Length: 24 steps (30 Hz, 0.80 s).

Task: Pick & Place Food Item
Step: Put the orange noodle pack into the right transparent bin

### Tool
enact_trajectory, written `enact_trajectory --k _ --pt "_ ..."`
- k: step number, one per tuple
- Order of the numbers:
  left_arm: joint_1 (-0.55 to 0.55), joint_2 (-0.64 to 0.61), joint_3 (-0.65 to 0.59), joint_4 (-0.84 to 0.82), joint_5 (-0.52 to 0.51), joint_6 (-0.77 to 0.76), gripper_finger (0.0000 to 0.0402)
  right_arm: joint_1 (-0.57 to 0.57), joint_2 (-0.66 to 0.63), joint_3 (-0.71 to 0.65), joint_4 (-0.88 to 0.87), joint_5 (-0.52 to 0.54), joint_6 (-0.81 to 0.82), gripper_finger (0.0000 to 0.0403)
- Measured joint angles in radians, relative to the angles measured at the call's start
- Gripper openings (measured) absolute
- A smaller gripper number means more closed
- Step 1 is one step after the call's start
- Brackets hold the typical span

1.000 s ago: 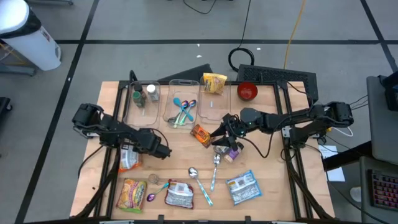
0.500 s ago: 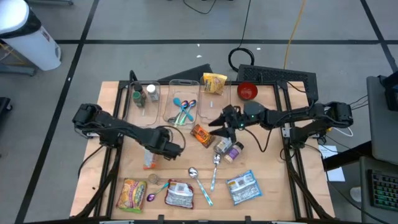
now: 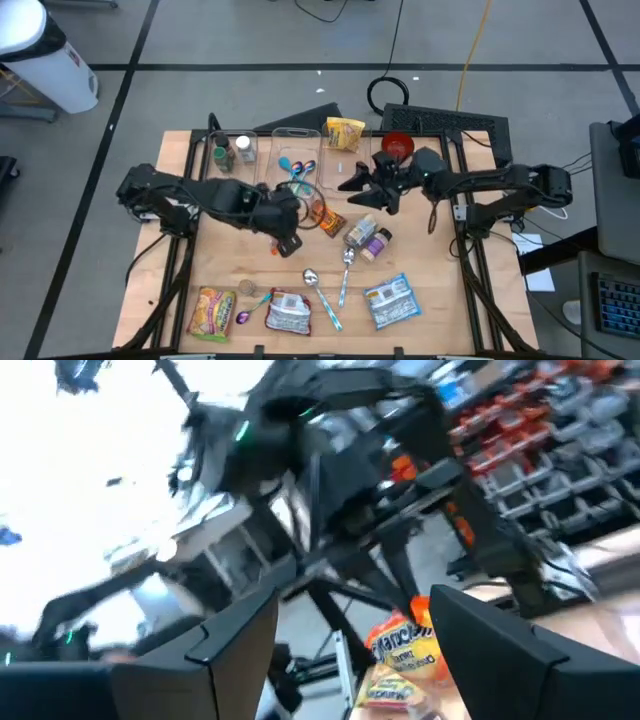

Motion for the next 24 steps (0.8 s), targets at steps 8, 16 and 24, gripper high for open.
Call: enact_trajectory --k 8,16,24 --pt "0.096 0.0 0.128 0.266 0.293 0.283 0.0001 0.021 -0.1 0.319 -0.697 -0.039 -0.407 0.0254" --pt "0.163 0.0 0.14 0.437 0.479 0.36 0.0001 0.038 -0.087 0.521 -1.0 -0.086 -0.529 0.0254" --pt "0.181 0.0 0.14 0.512 0.494 0.395 0.0001 0.06 -0.063 0.523 -0.98 -0.088 -0.496 0.0254"
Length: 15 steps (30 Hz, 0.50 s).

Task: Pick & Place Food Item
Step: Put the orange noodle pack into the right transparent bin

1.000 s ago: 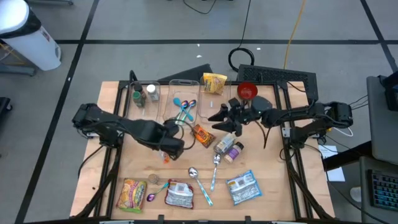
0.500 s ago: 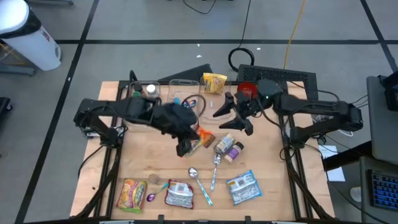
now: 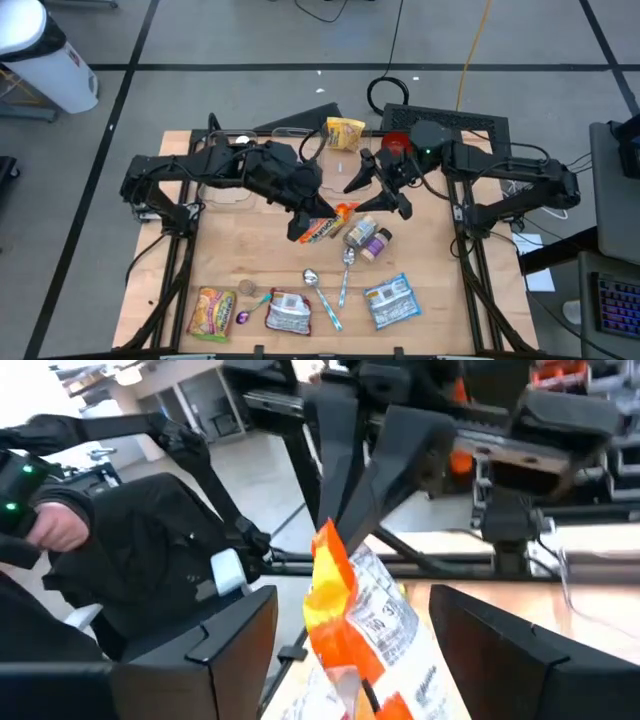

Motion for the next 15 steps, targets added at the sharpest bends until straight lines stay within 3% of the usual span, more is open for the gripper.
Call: enact_trajectory --k 15 --pt "0.011 0.0 0.0 0.048 -0.014 0.015 0.0 0.021 0.038 0.0 0.0 -0.003 -0.035 0.0237"
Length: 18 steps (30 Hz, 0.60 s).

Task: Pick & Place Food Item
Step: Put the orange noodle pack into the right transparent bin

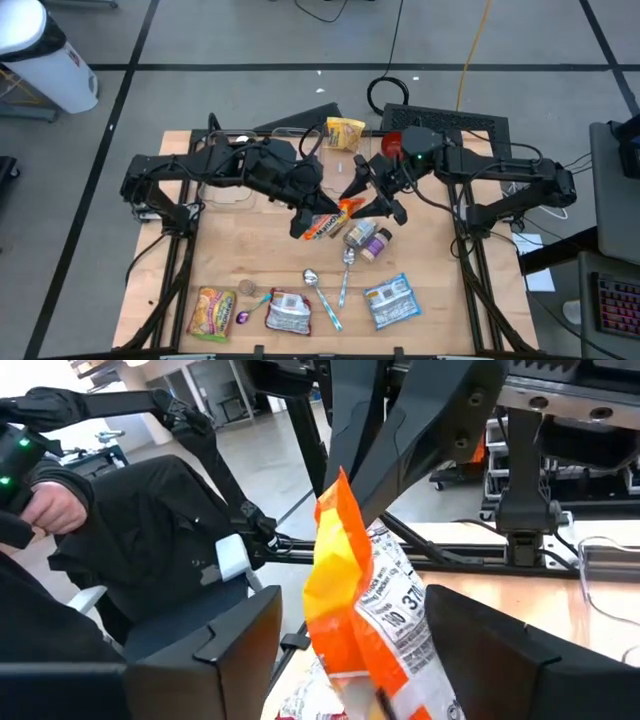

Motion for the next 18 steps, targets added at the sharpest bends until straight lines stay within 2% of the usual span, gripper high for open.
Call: enact_trajectory --k 18 --pt "0.0 0.0 0.0 0.005 -0.013 0.005 0.0 0.0 0.0 0.0 -0.027 0.001 -0.026 0.0049"
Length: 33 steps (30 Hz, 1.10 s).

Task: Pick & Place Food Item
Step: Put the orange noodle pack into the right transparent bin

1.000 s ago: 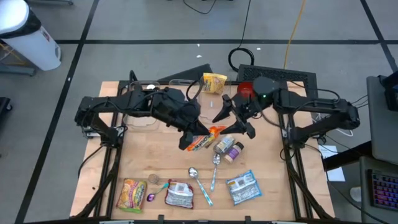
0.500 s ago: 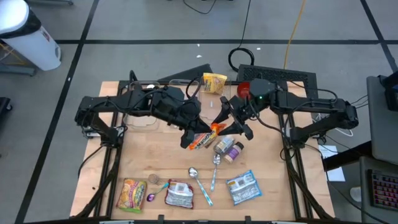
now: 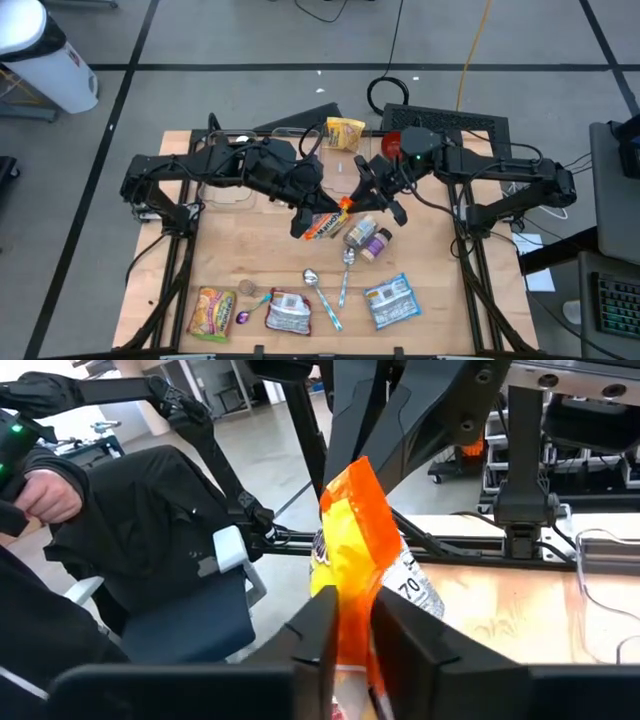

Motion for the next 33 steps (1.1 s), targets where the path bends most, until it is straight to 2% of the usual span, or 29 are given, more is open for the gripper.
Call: enact_trajectory --k 5,15,24,27,31,33 --pt "-0.001 0.0 0.0 -0.001 0.0 -0.009 0.0001 0.0 0.0 0.0 0.0 0.0 -0.008 0.0004" --pt "0.002 0.0 0.0 -0.008 -0.001 -0.041 0.0023 0.0 0.0 0.0 0.0 0.001 -0.009 0.0001" --pt "0.058 0.0 0.0 -0.011 -0.023 -0.06 0.0031 -0.02 0.0 0.0 -0.004 0.003 -0.011 0.0" --pt "0.081 0.0 0.0 -0.003 -0.008 -0.061 0.0054 -0.052 -0.002 0.0 -0.023 0.001 -0.012 0.0" --pt "0.106 0.0 0.0 0.009 0.002 -0.064 0.0107 -0.095 -0.002 -0.002 -0.052 -0.006 -0.012 0.0" --pt "0.116 0.0 0.0 0.008 0.002 -0.064 0.0136 -0.112 -0.003 -0.002 -0.051 -0.055 -0.013 0.0"
